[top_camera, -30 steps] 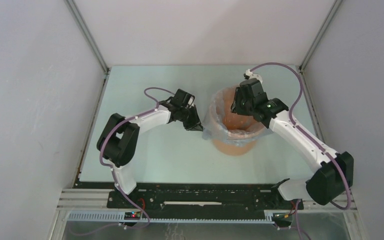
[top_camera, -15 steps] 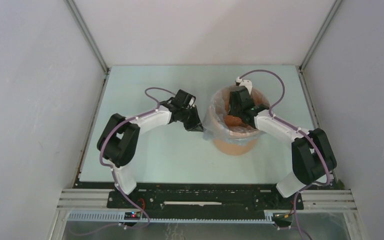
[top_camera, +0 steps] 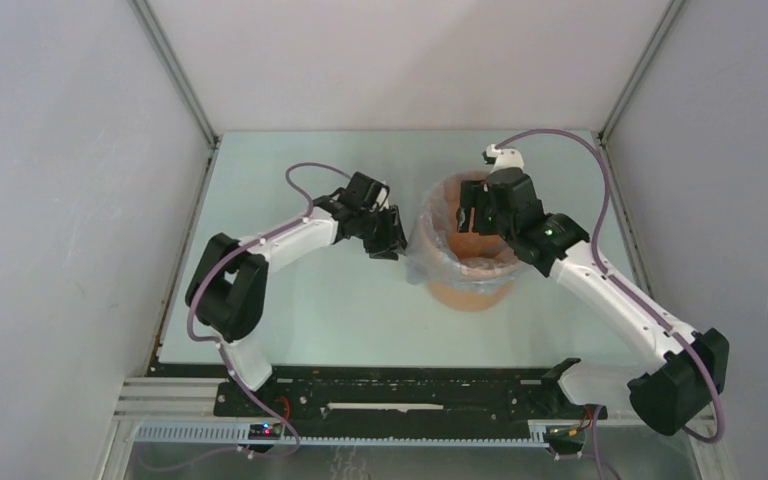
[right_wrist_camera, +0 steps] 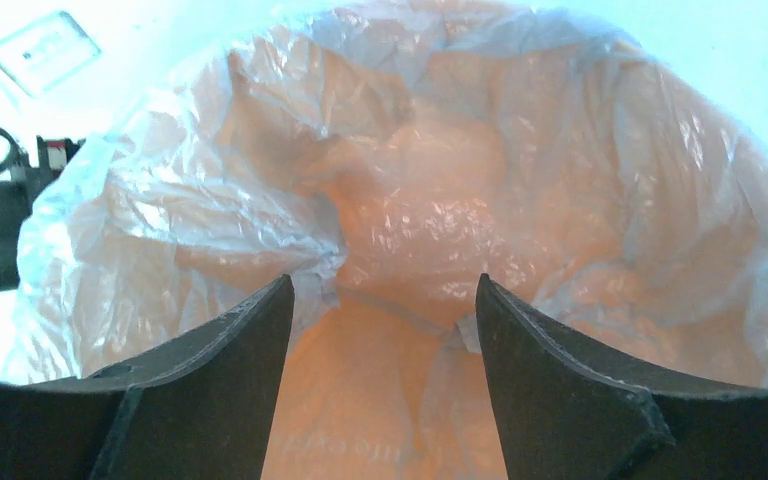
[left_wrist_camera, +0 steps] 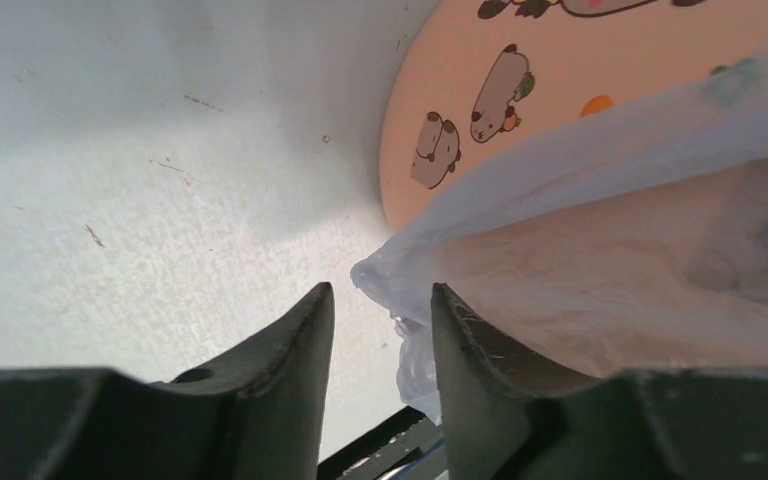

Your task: Put the trash bags into the trash bin

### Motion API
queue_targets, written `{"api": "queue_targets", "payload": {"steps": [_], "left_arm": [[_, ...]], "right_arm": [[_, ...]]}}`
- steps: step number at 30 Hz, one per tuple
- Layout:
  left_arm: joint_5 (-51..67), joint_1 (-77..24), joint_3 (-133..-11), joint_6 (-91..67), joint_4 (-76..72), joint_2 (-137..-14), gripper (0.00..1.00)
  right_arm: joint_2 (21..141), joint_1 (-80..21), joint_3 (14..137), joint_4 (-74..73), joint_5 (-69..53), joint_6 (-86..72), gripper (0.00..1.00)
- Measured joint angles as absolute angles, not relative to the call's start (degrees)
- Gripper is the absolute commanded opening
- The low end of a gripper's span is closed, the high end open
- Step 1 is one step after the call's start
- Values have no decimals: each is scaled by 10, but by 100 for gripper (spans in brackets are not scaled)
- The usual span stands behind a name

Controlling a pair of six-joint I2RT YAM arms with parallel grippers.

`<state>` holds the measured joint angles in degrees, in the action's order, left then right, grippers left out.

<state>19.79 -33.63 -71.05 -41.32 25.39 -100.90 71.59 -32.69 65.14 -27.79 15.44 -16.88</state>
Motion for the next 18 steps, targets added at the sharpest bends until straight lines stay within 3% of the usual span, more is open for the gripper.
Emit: {"api": "queue_targets", "payload": {"steps": [3,8,12,18], "left_arm": [[186,-334,-724,-392,270,-1004,57],[172,-320,-730,-367,301,-961,61],[167,-304,-729,-359,318,-898,71],[168,-289,-728,-360,328,-795,74]], "right_arm": [[700,-331,659,-316,151,-173,73],[699,-341,657,-371,140,-186,74],[682,-319,661,-401,96,-212,76],[623,-262,758,-477,25,-239,82]]}}
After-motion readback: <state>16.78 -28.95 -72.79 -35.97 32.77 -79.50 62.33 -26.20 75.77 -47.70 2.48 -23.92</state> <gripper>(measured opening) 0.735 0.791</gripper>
